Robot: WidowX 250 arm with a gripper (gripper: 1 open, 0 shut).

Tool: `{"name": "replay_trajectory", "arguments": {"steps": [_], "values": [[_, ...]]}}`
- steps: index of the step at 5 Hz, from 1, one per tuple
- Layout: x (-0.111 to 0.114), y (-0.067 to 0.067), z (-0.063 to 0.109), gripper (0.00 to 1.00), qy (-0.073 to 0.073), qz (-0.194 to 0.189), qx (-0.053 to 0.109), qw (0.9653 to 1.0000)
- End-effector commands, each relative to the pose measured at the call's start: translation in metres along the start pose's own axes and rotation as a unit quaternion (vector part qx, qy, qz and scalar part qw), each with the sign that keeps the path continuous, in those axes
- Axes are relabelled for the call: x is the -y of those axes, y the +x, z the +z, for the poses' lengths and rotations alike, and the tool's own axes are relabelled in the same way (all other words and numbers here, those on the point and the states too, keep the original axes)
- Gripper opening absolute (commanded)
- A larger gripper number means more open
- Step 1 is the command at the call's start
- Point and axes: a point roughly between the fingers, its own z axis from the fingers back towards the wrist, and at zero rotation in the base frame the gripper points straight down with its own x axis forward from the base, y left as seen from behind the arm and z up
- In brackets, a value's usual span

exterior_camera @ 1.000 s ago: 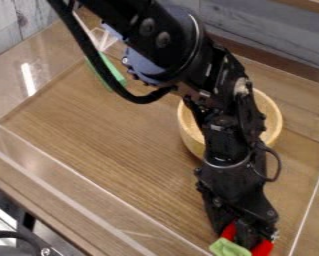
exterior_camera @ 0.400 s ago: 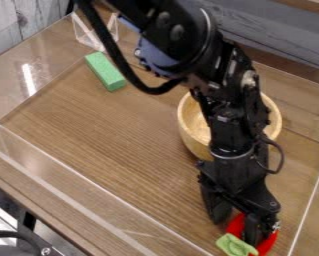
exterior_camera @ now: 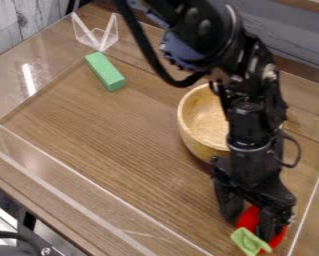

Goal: Move the red object to the right side of the table

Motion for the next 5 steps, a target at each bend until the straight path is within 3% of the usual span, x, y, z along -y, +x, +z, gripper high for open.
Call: {"name": "replay_trajectory", "arguments": {"steps": [1, 2, 4, 5], "values": [[-0.008, -0.009, 0.002, 0.00, 0.000, 0.017, 0.000, 0.9998], [-0.009, -0.005, 0.004, 1.00, 0.005, 0.059, 0.017, 0.9981], [-0.011, 0.003, 0.008, 1.00, 0.017, 0.136, 0.051, 0.9893], [-0.010, 0.003, 0.016, 1.00, 0.024, 0.121, 0.059, 0.9906]]}}
